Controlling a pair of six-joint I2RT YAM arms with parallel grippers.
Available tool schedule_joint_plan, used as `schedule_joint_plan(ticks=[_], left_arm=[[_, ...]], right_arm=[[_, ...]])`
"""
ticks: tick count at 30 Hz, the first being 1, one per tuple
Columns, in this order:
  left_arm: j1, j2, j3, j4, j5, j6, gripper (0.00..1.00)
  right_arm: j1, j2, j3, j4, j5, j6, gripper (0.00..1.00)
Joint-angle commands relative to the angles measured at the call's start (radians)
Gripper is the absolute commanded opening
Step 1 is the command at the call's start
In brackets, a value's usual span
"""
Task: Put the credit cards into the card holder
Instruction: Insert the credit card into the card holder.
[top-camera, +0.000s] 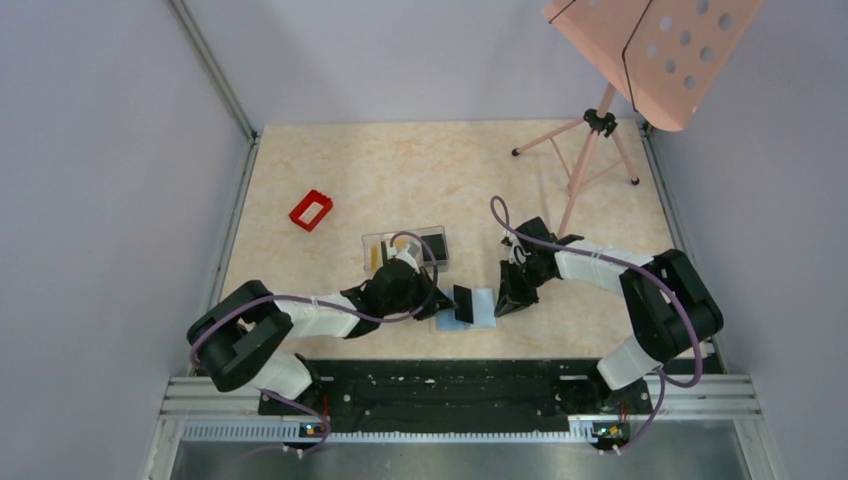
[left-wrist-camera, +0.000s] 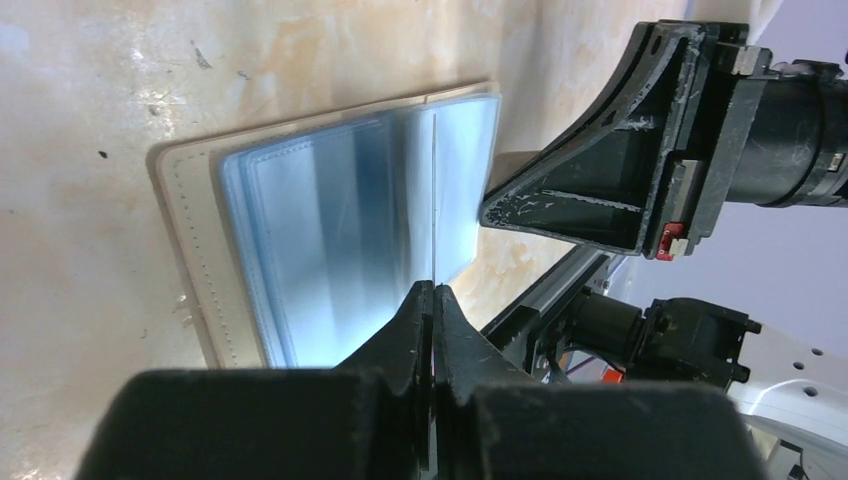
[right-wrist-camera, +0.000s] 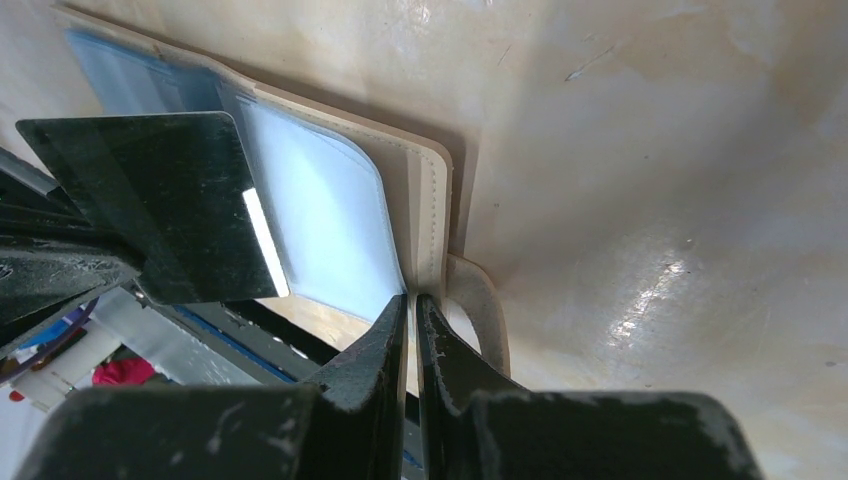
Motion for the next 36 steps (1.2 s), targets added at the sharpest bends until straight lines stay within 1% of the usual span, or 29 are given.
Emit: schedule_joint_plan(ticks=[1,7,12,15,18,24,31,36], left_arm=[[-0.005,0.011,0.015,0.093,0.022,0.004,0.0],[-0.004,0.024,0.012,0.055,0.008,-0.01,0.0],[-0.003,-0.059,-0.023,-0.03,-0.086,-0.025,0.0],[-0.003,-0.074,-0.047,-0.03,-0.104,-0.041,0.0],[-0.003,-0.041,-0.052,0.025,-0.076,-0.039,0.0],[-0.003,0.051,0.01,0.053,-0.002,-0.012,0.0],[-0.003,0.064,0.013,0.104,0.016,-0.015,0.0],[-0.003,0.12,0.029,0.129,0.058,-0.028,0.0]], right_arm=[[0.005,-0.001,0.015,0.007,0.019,-0.015,0.07],[0.005,-0.016,0.024,0.003,0.015,-0.013,0.08],[0.005,-0.022,0.028,-0.007,0.02,-0.015,0.07],[0.005,-0.019,0.026,-0.006,0.019,-0.016,0.07],[0.005,-0.018,0.026,-0.005,0.019,-0.017,0.06],[0.005,-0.018,0.025,-0.005,0.015,-0.018,0.06],[0.005,-0.021,0.028,-0.004,0.008,-0.018,0.06],[0.005,-0.027,0.035,-0.006,0.002,-0.018,0.07]])
